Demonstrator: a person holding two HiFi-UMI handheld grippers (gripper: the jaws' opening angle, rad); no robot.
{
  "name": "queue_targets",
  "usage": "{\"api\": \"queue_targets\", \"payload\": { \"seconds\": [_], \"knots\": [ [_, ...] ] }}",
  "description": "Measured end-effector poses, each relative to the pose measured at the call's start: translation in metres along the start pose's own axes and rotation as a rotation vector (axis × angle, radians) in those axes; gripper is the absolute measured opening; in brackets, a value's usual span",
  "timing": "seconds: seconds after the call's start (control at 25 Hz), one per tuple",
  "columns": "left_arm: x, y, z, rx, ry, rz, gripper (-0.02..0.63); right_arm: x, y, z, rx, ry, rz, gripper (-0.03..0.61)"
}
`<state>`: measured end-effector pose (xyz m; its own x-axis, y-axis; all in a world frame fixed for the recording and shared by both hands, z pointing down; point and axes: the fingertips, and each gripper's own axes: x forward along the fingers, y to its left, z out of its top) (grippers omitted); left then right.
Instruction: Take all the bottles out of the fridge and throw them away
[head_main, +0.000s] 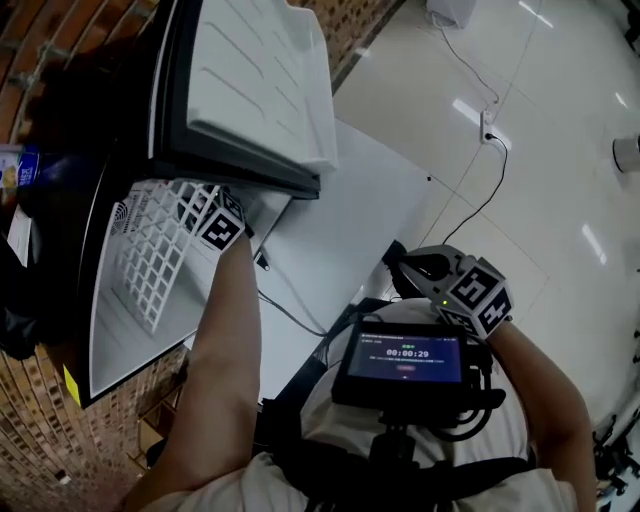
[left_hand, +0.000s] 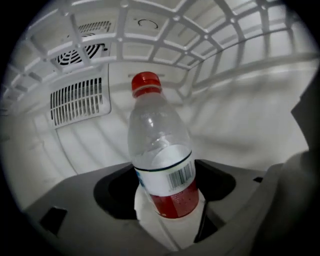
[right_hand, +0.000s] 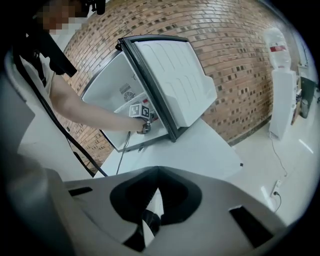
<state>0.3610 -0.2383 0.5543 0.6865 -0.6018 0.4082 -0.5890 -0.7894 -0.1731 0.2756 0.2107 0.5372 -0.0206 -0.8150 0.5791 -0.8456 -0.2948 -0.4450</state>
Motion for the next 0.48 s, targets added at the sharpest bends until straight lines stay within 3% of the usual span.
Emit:
{"api": "queue_targets", "payload": {
  "seconds": [0.12,0.28,0.48],
  "knots": [
    [-0.009,0.0,-0.003,0.039,0.021,-0.018,0.334,0.0,0.001,-0.001,0.001,0.007,0.012,0.005],
    [-0.046,-0.018,-0.016,0.185,0.039,-0.135,0.318,0.01,0.004,0.011,-0.003,-0.016,0.047,0.004],
    [-0.124,-0.039,-0.043,0.261,0.087,-0.256,0.313,0.038,0.032,0.024,-0.049,-0.007,0.151,0.005]
  ]
}}
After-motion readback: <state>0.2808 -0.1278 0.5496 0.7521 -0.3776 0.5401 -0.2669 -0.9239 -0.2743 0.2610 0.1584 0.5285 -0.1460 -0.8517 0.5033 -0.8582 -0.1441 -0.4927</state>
